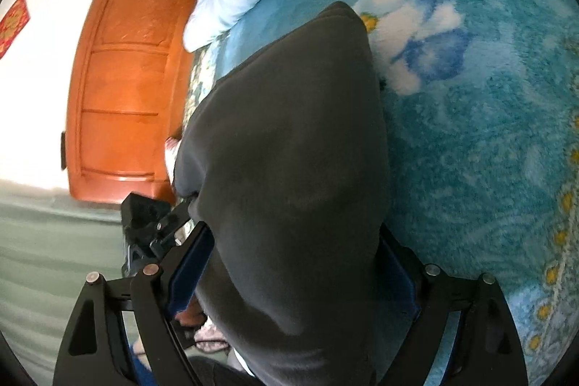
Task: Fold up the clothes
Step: 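Grasp the folded sweatpants with both grippers and lift them, then carry the folded sweatpants with both grippers to the stack of knit clothes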
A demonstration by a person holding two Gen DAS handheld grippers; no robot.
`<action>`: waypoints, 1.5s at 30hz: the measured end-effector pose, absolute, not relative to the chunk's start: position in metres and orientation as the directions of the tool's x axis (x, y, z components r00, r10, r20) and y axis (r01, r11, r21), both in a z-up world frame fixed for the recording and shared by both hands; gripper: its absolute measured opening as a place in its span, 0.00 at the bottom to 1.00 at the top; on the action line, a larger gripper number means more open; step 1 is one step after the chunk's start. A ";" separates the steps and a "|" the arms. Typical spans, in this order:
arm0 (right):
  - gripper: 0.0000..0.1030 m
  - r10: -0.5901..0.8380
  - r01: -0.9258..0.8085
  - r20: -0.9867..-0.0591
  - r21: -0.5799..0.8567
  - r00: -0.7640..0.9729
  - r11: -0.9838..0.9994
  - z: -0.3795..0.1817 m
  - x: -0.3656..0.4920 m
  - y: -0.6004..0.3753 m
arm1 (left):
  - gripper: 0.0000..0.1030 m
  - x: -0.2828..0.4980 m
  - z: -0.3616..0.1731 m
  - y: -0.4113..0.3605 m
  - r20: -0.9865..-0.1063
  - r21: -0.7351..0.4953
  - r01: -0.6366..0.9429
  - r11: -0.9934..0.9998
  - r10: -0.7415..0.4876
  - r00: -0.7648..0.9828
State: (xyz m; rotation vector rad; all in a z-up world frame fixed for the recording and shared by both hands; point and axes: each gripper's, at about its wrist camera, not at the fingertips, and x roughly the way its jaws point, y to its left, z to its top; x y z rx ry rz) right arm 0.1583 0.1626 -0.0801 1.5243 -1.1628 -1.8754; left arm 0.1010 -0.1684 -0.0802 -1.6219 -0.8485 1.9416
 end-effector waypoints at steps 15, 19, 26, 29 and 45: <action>0.52 -0.748 -0.145 -0.576 0.813 -0.329 -0.563 -0.037 0.179 0.187 | 0.66 0.138 -0.020 -0.141 -0.743 -0.634 0.039 -0.772 0.595 -0.306; 0.52 -0.757 -0.097 -0.561 0.820 -0.335 -0.564 -0.011 0.195 0.206 | 0.66 0.155 0.002 -0.128 -0.716 -0.658 0.023 -0.753 0.616 -0.327; 0.52 -0.753 -0.033 -0.531 0.825 -0.389 -0.565 0.049 0.231 0.250 | 0.66 0.182 0.064 -0.092 -0.672 -0.666 -0.075 -0.742 0.641 -0.371; 0.52 -0.746 -0.005 -0.516 0.824 -0.421 -0.567 0.079 0.245 0.267 | 0.66 0.193 0.093 -0.073 -0.651 -0.662 -0.127 -0.739 0.650 -0.391; 0.52 -0.582 -0.014 -0.524 0.751 -0.622 -0.660 0.210 0.358 0.457 | 0.66 0.243 0.206 0.154 -0.548 -0.679 -0.449 -0.581 0.808 -0.216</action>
